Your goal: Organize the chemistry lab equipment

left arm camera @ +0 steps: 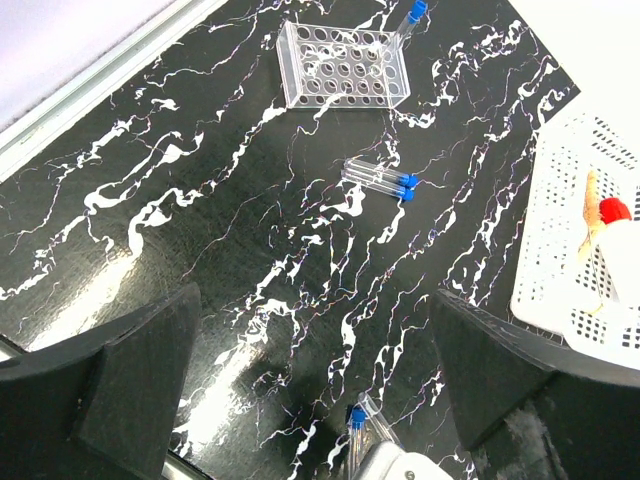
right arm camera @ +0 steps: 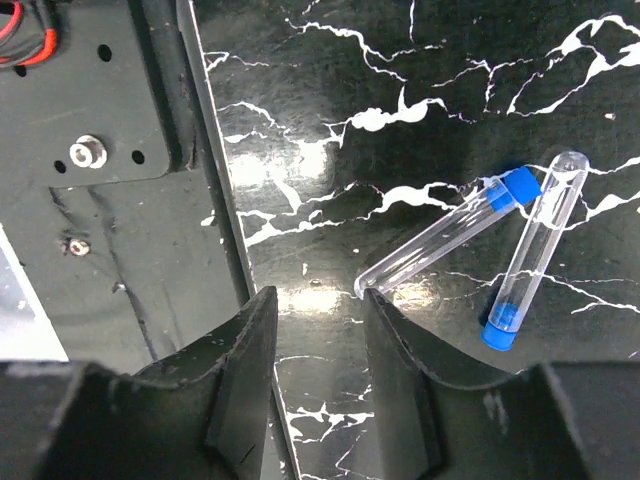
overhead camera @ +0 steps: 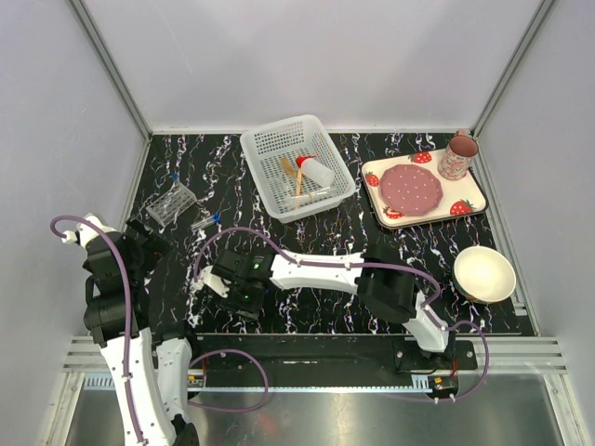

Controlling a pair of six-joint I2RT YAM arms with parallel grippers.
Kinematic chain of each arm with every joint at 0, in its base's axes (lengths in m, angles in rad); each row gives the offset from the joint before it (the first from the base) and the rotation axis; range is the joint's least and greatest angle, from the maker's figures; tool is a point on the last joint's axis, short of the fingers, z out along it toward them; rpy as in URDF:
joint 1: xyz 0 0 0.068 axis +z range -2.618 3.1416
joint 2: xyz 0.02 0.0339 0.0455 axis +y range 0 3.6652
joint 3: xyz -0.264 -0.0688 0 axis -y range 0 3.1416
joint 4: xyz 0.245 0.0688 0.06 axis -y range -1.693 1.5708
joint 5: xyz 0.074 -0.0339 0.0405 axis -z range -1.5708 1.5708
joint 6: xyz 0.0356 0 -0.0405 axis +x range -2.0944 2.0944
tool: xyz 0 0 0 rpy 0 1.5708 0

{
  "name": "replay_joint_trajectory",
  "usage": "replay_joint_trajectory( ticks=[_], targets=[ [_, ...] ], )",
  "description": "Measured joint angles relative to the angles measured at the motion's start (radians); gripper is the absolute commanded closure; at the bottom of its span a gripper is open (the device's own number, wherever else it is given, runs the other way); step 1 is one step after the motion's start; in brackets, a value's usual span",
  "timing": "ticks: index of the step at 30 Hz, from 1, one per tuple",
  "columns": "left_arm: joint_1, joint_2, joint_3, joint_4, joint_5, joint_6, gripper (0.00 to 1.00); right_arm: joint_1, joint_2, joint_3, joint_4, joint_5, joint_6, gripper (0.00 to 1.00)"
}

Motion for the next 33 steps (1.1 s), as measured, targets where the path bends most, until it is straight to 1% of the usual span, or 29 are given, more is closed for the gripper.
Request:
replay_joint_trajectory(
  ticks=[8,14,22,33],
  targets=[
    [0.000,-0.008,-0.002,0.000,-0.006,0.001,0.01,0.005,0.048,0.007,0.001,0.096,0.008,0.55],
    [0.000,-0.008,-0.002,0.000,-0.006,0.002,0.01,0.003,0.072,0.009,0.000,0.131,0.008,0.55],
    [0.000,-0.008,-0.002,0.000,-0.003,0.010,0.01,0.003,0.082,0.021,0.007,0.175,0.008,0.70],
    [0.000,-0.008,-0.002,0.000,0.028,0.028,0.01,-0.002,0.082,0.021,0.009,0.201,0.002,0.82]
  ],
)
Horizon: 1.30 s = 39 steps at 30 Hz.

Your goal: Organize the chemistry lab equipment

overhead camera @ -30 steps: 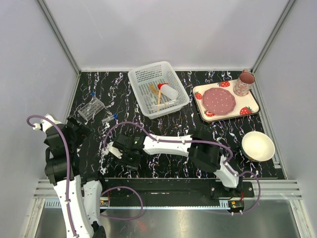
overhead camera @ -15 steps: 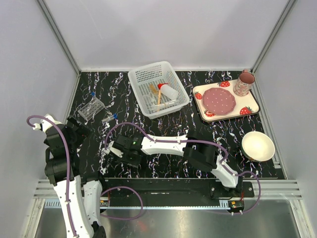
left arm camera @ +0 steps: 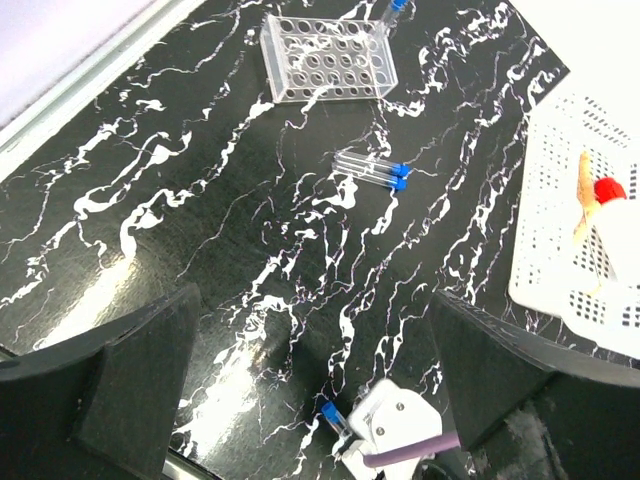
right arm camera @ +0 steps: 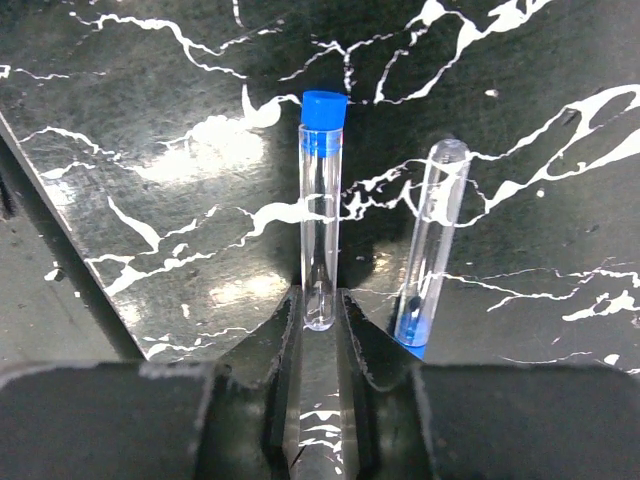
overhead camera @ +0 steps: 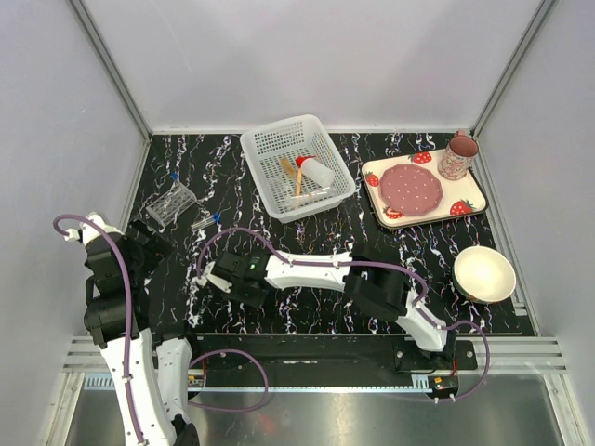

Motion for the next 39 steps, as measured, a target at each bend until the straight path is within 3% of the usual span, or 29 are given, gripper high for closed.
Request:
replay_joint_trajectory(
  ticks=[20,39],
  targets=[
    [0.000,0.003,-0.049,0.032,0.247,0.019,0.01,-0.082,-0.014,-0.027,0.023,-0.032,-0.048,0.86],
    [0.000,0.020,-0.162,0.092,0.455,-0.014,0.01,-0.109,-0.172,-0.149,0.005,-0.341,-0.142,0.87]
  ],
)
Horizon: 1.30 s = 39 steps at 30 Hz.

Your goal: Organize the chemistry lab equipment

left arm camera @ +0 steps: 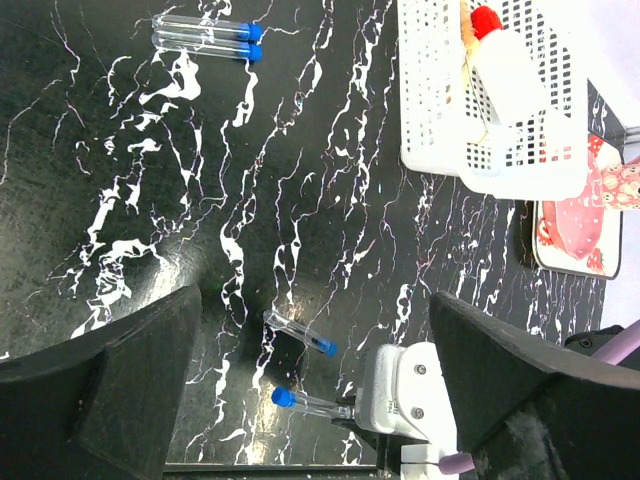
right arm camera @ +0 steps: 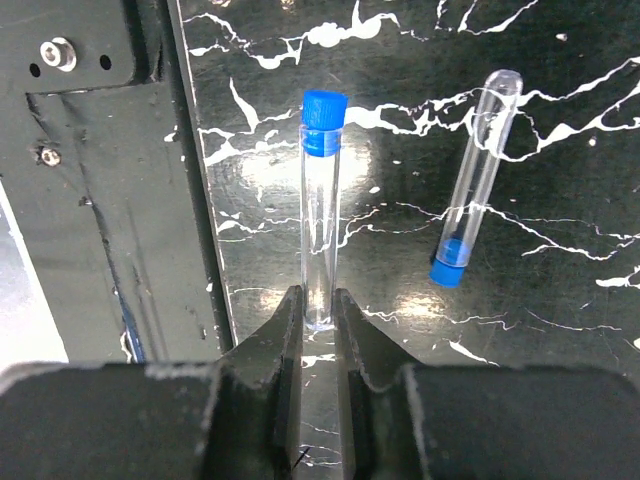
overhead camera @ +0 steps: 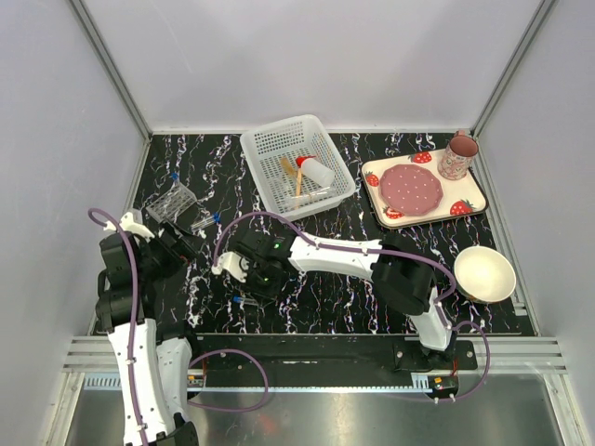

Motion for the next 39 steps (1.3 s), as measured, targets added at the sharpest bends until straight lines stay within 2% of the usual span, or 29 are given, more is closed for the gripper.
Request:
replay_joint_trajectory(
  ticks=[10,13,18,25,29,32,35,39],
  targets=[
    [0.000,0.000,-0.018,0.004,0.038,-0.013,0.01,0.001,0.000,0.000,-0.015,-0.049,-0.004,0.87],
    [0.000,0.000,-0.042,0.035,0.088,-0.034,0.01,-0.004,-0.001,0.000,-0.019,-0.055,-0.008,0.87],
    [0.000,0.000,-0.178,0.171,0.249,-0.135,0.01,-0.053,-0.051,-0.008,-0.029,-0.087,-0.019,0.87],
    [-0.013,0.000,-0.396,0.447,0.444,-0.397,0.01,-0.235,-0.241,-0.069,-0.013,-0.191,-0.032,0.87],
    [-0.103,0.002,-0.473,0.672,0.464,-0.575,0.01,-0.271,-0.321,-0.126,0.011,-0.241,-0.039,0.87],
    [-0.234,0.037,-0.509,0.834,0.444,-0.696,0.03,-0.264,-0.332,-0.149,0.026,-0.275,-0.044,0.87],
    [-0.377,0.108,-0.517,0.962,0.401,-0.784,0.12,-0.264,-0.332,-0.163,0.033,-0.289,-0.046,0.87],
    [-0.456,0.193,-0.516,1.048,0.368,-0.843,0.26,-0.265,-0.332,-0.177,0.047,-0.290,-0.052,0.87]
  ],
)
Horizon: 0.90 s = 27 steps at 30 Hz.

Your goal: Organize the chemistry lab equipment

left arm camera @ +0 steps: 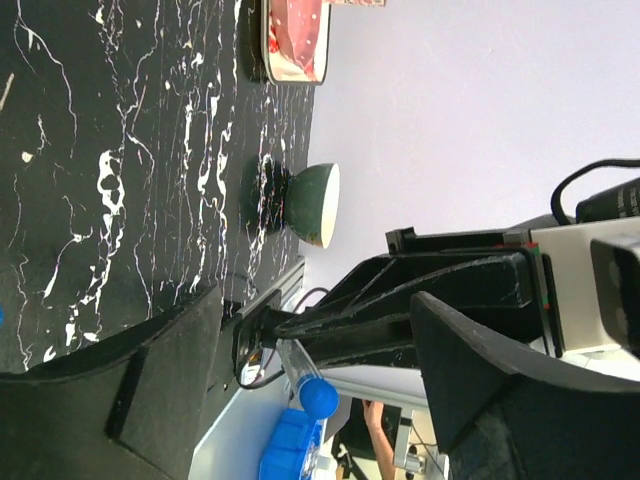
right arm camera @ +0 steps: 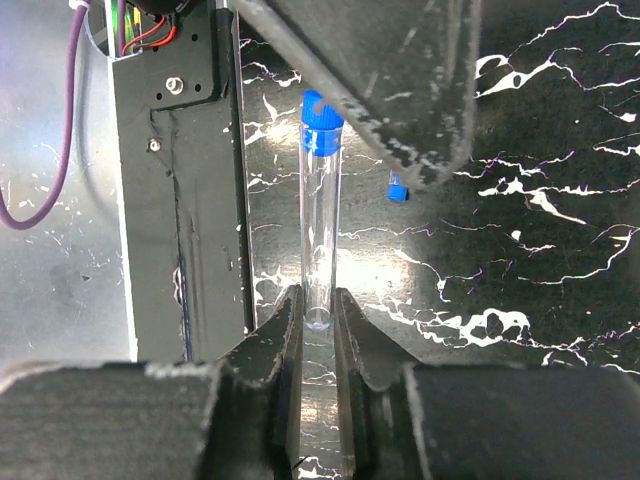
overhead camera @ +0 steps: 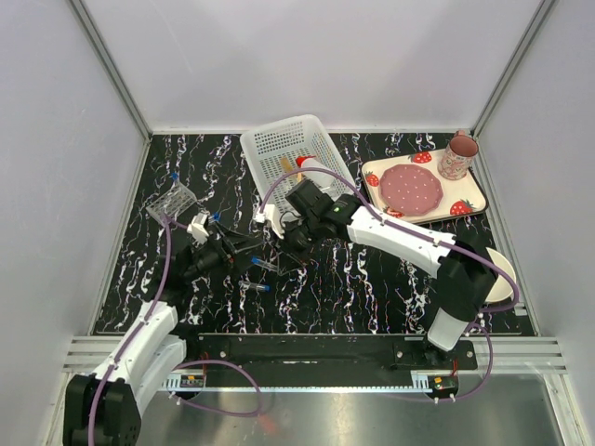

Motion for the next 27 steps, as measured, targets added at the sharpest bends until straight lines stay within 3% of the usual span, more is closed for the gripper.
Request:
replay_joint_trajectory(
  ticks=[8,27],
  targets=[
    [-0.031,0.037,0.039,-0.008,-0.042,0.000,0.49,0.000,-0.003,-0.021,0.015,0.018,-0.026,0.87],
    [-0.058,0.041,0.108,-0.188,-0.057,0.151,0.57,-0.026,-0.021,-0.026,0.023,0.057,-0.046,0.87]
  ],
)
